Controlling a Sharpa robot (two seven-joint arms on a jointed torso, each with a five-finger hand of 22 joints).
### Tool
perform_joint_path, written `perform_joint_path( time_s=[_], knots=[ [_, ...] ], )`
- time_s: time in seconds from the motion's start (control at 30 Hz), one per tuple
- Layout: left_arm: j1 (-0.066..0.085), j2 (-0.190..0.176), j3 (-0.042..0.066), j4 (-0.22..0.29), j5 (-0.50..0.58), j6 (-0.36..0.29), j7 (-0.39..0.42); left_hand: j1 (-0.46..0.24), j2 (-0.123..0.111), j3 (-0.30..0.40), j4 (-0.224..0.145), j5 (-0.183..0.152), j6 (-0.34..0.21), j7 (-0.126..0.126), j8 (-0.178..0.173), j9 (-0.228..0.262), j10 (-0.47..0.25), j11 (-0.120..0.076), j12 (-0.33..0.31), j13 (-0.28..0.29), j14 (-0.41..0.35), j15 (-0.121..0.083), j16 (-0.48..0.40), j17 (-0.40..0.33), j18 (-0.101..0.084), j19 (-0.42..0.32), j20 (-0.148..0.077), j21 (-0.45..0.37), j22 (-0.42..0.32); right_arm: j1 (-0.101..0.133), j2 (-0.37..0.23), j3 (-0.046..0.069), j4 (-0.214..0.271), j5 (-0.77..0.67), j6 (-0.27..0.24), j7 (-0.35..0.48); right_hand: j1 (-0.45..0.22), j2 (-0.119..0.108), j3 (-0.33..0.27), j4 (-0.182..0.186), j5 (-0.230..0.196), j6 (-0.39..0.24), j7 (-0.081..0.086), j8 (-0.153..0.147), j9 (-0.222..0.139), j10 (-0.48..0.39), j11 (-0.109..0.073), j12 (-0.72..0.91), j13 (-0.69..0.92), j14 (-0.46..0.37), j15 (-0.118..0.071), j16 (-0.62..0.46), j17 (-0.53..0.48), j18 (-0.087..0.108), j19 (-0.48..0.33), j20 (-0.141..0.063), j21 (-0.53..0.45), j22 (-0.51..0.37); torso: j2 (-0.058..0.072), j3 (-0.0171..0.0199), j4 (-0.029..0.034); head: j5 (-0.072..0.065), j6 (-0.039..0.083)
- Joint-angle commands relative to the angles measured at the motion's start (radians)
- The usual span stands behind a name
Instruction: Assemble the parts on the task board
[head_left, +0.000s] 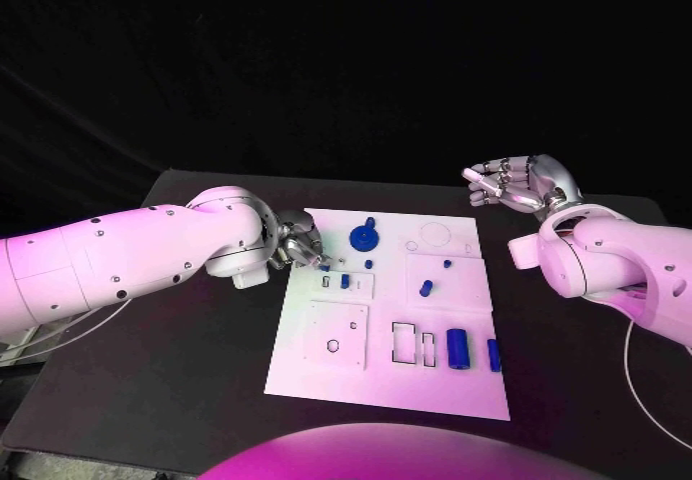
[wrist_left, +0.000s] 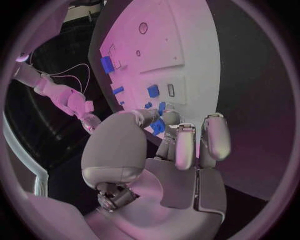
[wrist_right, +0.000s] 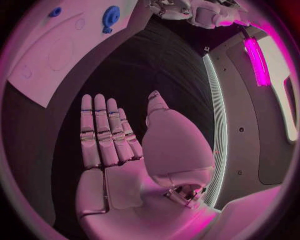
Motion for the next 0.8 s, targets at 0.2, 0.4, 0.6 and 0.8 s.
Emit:
perform_joint_path(
  time_s=[0.2, 0.4, 0.6, 0.8],
  knots=[
    [-0.011, 0.005, -0.002, 0.005, -0.077, 0.003, 0.033, -0.013, -0.002, 0.147, -0.137, 0.000, 0.005, -0.005, 0.007, 0.028, 0.007, 0.000, 0.007, 0.003, 0.057, -0.005, 0.007, 0.092, -0.001, 0.008, 0.000, 0.005, 0.004, -0.002, 0.002, 0.000, 0.001, -0.010, 0.017, 0.007, 0.003, 0.009, -0.006, -0.001, 0.002, 0.005, 0.022, -0.005, -0.001, -0.007, -0.002, 0.007, -0.001, -0.006, -0.002, -0.005, -0.001, 0.012, -0.006, 0.002, -0.005, -0.001, 0.001, 0.0011, -0.0009, 0.002, -0.001],
    [-0.019, 0.007, -0.004, 0.006, -0.087, 0.013, 0.033, -0.013, -0.002, 0.147, -0.137, 0.000, 0.005, -0.005, 0.007, 0.028, 0.007, 0.000, 0.007, 0.003, 0.057, -0.005, 0.007, 0.092, -0.001, 0.008, 0.000, 0.005, 0.004, -0.003, 0.002, 0.000, 0.001, -0.010, 0.017, 0.007, 0.003, 0.009, -0.006, -0.001, 0.002, 0.005, 0.022, -0.005, -0.001, -0.007, -0.002, 0.007, -0.001, -0.006, -0.002, -0.005, -0.001, 0.012, -0.006, 0.002, -0.005, -0.001, 0.001, 0.0013, -0.0009, 0.002, -0.004],
    [-0.027, 0.007, -0.006, 0.006, -0.101, 0.021, 0.032, -0.014, -0.002, 0.148, -0.137, 0.000, 0.006, -0.005, 0.007, 0.028, 0.009, 0.000, 0.008, 0.006, 0.057, -0.005, 0.007, 0.093, -0.002, 0.009, 0.000, 0.006, 0.005, -0.003, 0.002, 0.000, 0.000, -0.010, 0.018, 0.007, 0.003, 0.011, -0.008, -0.001, 0.002, 0.005, 0.022, -0.005, -0.001, -0.007, -0.002, 0.007, -0.001, -0.006, -0.002, -0.006, -0.002, 0.012, -0.006, 0.002, -0.005, -0.002, 0.001, 0.0011, 0.0001, 0.002, -0.002],
    [-0.032, 0.008, -0.008, 0.006, -0.104, 0.036, 0.034, -0.016, -0.002, 0.151, -0.136, 0.000, 0.007, -0.006, 0.008, 0.028, 0.011, -0.001, 0.009, 0.006, 0.057, -0.006, 0.007, 0.093, -0.002, 0.010, -0.001, 0.007, 0.007, -0.005, 0.003, 0.000, -0.001, -0.010, 0.022, 0.006, 0.003, 0.012, -0.009, -0.001, 0.002, 0.005, 0.022, -0.005, -0.001, -0.007, -0.002, 0.007, -0.001, -0.006, -0.002, -0.006, -0.002, 0.012, -0.006, 0.002, -0.005, -0.002, 0.001, 0.0008, -0.0006, 0.004, -0.004]
  ],
)
